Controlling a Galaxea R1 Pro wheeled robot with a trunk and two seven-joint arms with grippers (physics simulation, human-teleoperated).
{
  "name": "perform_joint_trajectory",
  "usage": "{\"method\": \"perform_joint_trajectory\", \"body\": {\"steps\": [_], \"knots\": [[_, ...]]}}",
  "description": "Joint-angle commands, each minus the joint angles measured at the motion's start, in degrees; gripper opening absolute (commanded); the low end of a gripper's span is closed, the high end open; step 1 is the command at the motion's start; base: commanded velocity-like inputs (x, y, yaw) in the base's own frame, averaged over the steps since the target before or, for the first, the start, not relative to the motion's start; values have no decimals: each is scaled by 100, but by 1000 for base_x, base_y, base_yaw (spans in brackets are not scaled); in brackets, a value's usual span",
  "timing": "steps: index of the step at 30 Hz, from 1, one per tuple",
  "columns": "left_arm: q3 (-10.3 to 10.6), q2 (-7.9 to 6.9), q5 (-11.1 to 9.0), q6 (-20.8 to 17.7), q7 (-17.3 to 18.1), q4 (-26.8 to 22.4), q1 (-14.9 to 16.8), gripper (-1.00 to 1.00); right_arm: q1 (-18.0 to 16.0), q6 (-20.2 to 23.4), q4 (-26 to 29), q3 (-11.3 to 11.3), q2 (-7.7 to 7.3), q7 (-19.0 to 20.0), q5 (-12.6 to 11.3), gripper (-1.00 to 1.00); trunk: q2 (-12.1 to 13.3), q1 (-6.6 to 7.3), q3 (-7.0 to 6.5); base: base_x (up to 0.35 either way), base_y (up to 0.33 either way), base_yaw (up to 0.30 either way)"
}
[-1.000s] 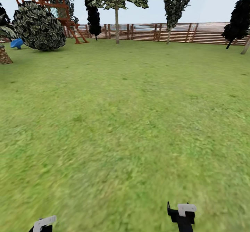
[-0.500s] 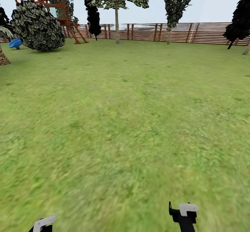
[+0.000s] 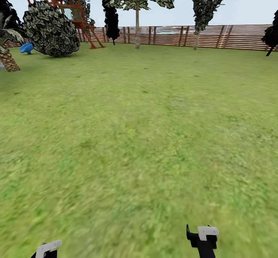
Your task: In the garden, pick up the pesticide atomizer on the floor and spray pesticide onto both trees until each tree trunk is fully covered.
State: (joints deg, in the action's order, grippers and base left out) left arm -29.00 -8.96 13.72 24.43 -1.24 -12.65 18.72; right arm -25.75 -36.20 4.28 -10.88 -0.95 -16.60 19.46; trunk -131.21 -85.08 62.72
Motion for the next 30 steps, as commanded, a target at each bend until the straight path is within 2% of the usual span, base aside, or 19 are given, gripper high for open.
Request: {"method": "perform_joint_trajectory", "body": {"steps": [1,6,11,30], "knots": [[-1,0,-1,0,1,-1,0,-100,0,4,-20,-2,13,5,-1,100,0,0,0,337,84,1],[-2,0,0,0,1,-7,0,-100,29,20,-260,-1,65,0,-17,100,0,0,0,337,78,0],[-1,0,0,0,1,-8,0,-100,280,25,-279,-1,77,-2,-20,100,0,0,0,337,9,0],[-2,-9,0,9,1,-8,0,-100,299,25,-279,-1,76,-2,-21,100,0,0,0,338,0,0]]}}
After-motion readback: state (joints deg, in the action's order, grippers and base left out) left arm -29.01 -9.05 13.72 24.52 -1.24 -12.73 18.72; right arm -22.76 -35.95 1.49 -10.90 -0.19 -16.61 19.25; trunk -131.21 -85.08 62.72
